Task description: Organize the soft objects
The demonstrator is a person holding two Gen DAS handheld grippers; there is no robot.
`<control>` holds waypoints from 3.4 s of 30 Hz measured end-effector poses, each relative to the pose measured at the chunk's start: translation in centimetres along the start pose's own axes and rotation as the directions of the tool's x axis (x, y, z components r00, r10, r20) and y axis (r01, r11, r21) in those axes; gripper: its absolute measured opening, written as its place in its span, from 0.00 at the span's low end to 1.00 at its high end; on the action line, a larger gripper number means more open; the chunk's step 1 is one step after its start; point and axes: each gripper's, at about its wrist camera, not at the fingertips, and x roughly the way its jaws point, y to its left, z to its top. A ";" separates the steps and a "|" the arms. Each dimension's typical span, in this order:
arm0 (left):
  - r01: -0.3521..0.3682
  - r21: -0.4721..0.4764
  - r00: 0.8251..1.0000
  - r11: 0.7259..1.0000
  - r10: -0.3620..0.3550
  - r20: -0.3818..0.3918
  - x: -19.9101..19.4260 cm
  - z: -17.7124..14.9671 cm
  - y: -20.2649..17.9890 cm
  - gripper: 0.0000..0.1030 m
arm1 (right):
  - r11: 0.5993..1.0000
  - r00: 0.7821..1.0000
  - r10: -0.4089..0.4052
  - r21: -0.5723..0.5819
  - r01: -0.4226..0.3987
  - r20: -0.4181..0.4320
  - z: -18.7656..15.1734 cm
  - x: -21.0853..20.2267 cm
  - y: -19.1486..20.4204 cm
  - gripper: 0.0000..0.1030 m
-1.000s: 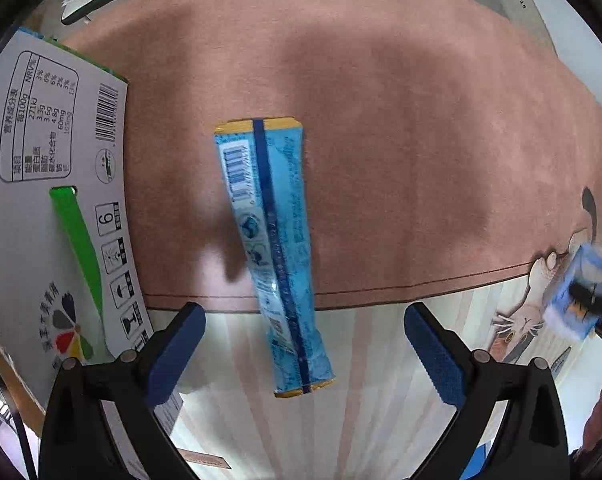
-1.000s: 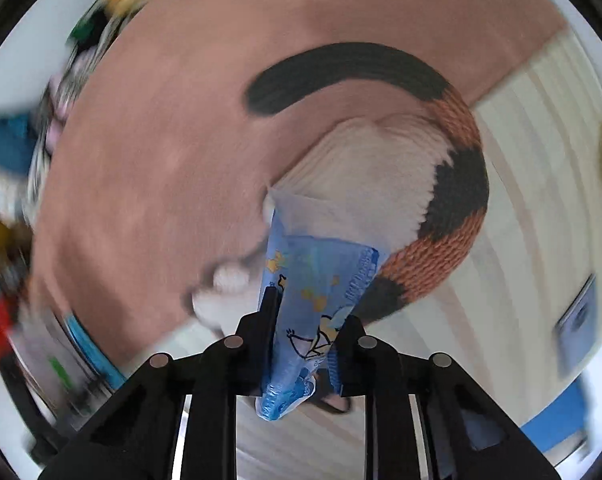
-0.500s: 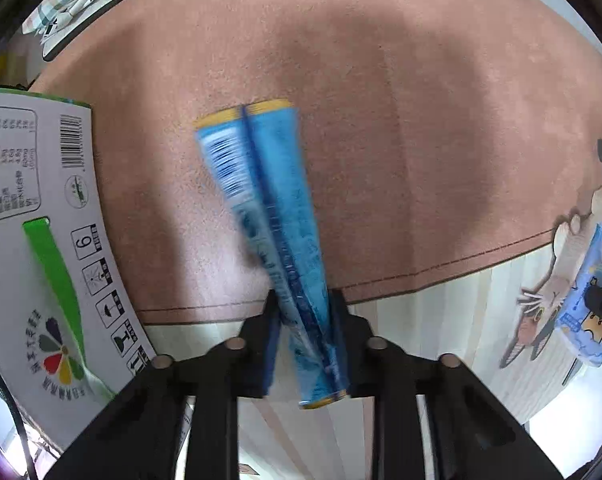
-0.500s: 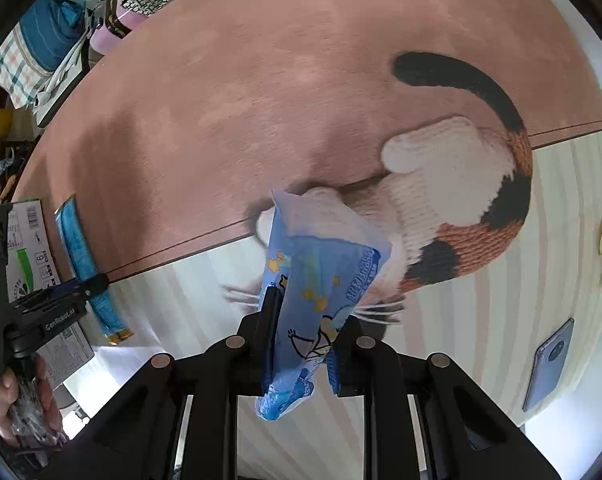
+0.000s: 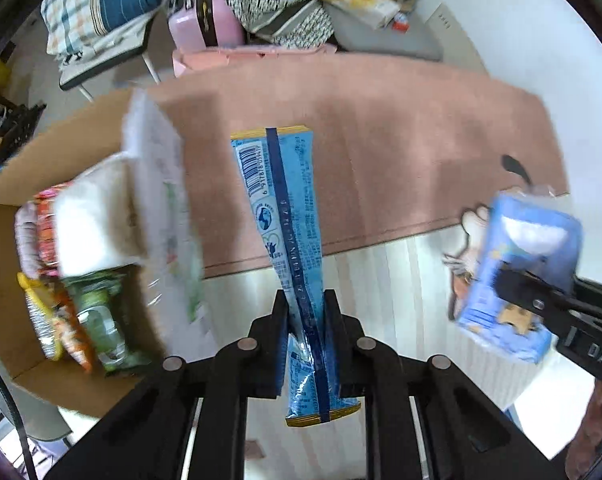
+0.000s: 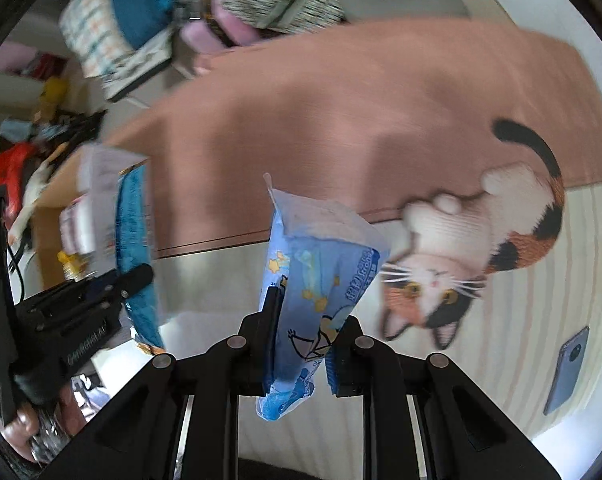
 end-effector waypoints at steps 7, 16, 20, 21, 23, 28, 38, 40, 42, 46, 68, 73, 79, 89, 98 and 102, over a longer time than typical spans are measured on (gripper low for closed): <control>-0.048 -0.055 0.993 0.997 0.054 0.104 -6.7 -3.3 8.5 0.13 | 0.983 0.998 0.067 -0.171 -0.063 0.018 -2.5 -1.8 13.9 0.20; -0.203 -0.155 0.974 0.967 0.215 0.069 -6.7 -4.0 24.0 0.13 | 0.971 0.998 0.001 -0.237 -0.014 -0.055 -2.5 4.8 26.6 0.19; -0.233 -0.179 0.971 0.956 0.238 0.002 -4.2 -3.1 29.0 0.13 | 0.967 0.993 -0.091 -0.243 0.069 -0.080 -1.9 8.3 28.7 0.19; -0.232 -0.180 0.972 0.956 0.234 -0.010 -3.9 -3.0 29.5 0.13 | 0.965 0.990 -0.109 -0.248 0.083 -0.091 -1.8 9.1 29.1 0.19; -0.229 -0.171 0.973 0.958 0.224 -0.048 -2.3 -2.6 30.7 0.13 | 0.962 0.984 -0.147 -0.248 0.118 -0.104 -1.5 10.6 29.2 0.19; -0.230 -0.138 0.970 0.963 0.214 -0.119 1.7 -2.0 32.0 0.13 | 0.952 0.970 -0.208 -0.256 0.170 -0.128 -1.2 12.9 29.3 0.19; -0.190 -0.172 0.965 0.966 0.152 -0.215 4.4 -2.1 33.3 0.28 | 0.952 0.959 -0.241 -0.229 0.203 -0.153 -0.7 14.5 28.8 0.59; -0.165 -0.190 0.973 0.968 0.128 -0.195 3.8 -2.2 33.2 0.36 | 0.956 0.963 -0.230 -0.218 0.197 -0.142 -0.7 14.0 28.7 0.60; -0.153 -0.197 0.977 0.968 0.118 -0.177 3.0 -2.5 33.1 0.44 | 0.962 0.967 -0.211 -0.203 0.181 -0.141 -0.8 13.4 28.7 0.62; -0.136 -0.209 0.987 0.968 0.113 -0.117 0.9 -3.5 32.3 0.56 | 0.964 0.972 -0.202 -0.201 0.176 -0.117 -1.3 12.1 29.2 0.77; -0.155 -0.267 0.966 0.951 0.202 0.160 -7.5 -9.9 27.8 0.96 | 0.970 0.978 -0.185 -0.144 0.198 0.100 -6.3 5.9 29.5 1.00; -0.146 -0.274 0.950 0.950 0.212 0.229 -11.5 -12.5 25.8 0.96 | 0.968 0.966 -0.175 -0.144 0.204 0.191 -9.0 1.2 29.1 1.00; -0.149 -0.254 0.914 0.956 0.231 0.334 -17.1 -16.2 22.9 0.96 | 0.968 0.942 -0.145 -0.156 0.199 0.302 -14.1 -5.5 29.1 1.00; -0.134 -0.231 0.865 0.964 0.228 0.448 -24.4 -21.5 19.3 0.96 | 0.966 0.886 -0.104 -0.164 0.197 0.453 -21.7 -15.6 29.3 1.00; -0.138 -0.216 0.840 0.967 0.229 0.492 -28.0 -24.9 17.7 0.96 | 0.959 0.859 -0.087 -0.192 0.209 0.504 -26.5 -20.4 29.8 1.00; -0.121 -0.219 0.842 0.968 0.218 0.494 -28.2 -25.7 17.5 0.96 | 0.957 0.856 -0.088 -0.197 0.215 0.510 -27.3 -21.0 29.8 1.00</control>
